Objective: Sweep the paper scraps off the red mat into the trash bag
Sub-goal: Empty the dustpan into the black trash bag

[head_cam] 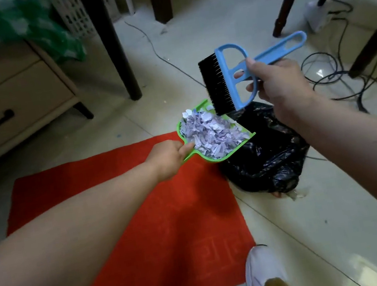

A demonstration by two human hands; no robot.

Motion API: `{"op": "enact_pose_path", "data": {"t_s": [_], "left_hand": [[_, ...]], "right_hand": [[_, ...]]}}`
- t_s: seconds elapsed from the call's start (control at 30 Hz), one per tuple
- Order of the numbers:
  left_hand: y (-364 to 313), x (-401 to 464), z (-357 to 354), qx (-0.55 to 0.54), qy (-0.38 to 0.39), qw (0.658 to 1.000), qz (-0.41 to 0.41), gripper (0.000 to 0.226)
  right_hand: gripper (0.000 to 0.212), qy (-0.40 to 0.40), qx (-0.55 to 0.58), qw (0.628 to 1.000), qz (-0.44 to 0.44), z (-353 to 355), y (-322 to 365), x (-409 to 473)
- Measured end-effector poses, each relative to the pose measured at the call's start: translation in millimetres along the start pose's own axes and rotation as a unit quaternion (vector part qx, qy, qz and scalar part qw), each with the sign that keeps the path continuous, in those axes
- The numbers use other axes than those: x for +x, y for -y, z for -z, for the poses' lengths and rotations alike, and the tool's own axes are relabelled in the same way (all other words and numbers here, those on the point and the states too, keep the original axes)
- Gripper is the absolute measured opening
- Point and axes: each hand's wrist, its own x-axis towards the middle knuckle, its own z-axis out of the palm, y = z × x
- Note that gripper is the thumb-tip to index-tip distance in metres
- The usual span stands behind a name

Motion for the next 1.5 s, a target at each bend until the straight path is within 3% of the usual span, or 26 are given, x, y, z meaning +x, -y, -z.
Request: {"op": "enact_pose_path", "data": {"t_s": [0.2,0.53,0.87,1.1,1.3,1.5], "left_hand": [[-40,54,-46,0.070,0.020,0.997,-0.021,0.051],[-49,98,-75,0.107,0.017,0.994,-0.014,0.051],[-39,104,-90,0.128,0.027,0.991,0.004,0.050],[-50,106,-96,0.119,0.026,0.993,-0.009,0.050],[-52,111,-94,0.133,0.024,0.991,-0.018,0.050],[-45,111,-96,0.141,0.028,0.990,-0.004,0.051]], "right_hand": [[0.016,-0.047,0.031,0.997,-0.057,61,-66,17],[0.017,-0.112,0.040,0.984,-0.133,78,-147,40],[0.021,-0.160,0.070,0.978,-0.118,83,-150,48],[0.020,-0.109,0.091,0.984,-0.111,58,-154,35],[0.032,-0.161,0.054,0.976,-0.140,63,-173,38],[0.022,-0.194,0.096,0.970,-0.115,77,-171,44]]}}
